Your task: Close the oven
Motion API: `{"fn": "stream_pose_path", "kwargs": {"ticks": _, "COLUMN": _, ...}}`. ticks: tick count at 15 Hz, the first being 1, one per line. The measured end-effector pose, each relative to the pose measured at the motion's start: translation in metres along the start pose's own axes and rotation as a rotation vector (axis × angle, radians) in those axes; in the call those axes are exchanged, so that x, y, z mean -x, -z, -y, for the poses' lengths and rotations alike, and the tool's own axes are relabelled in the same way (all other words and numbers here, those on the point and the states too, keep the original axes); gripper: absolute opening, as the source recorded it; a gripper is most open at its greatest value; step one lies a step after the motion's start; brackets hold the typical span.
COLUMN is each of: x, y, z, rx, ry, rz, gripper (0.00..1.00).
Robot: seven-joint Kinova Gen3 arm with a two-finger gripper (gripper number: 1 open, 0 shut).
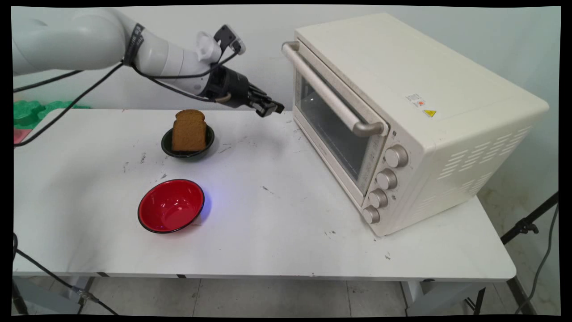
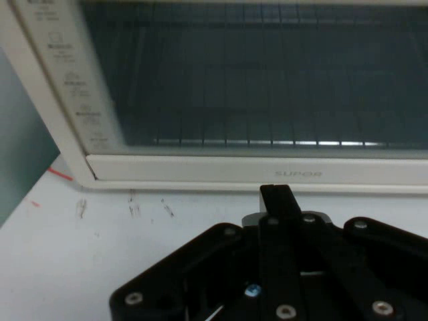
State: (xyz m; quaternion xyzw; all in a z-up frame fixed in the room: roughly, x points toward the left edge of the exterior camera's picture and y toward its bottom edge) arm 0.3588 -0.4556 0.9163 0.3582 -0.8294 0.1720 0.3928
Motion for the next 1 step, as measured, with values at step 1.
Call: {"fn": "stream_pose_path", "kwargs": {"ticks": 1, "x": -0.0033, "y": 0.003, "z": 0.0009, "rx": 0.002, "ry": -0.001, "rz": -0.005, "gripper": 0.0}}
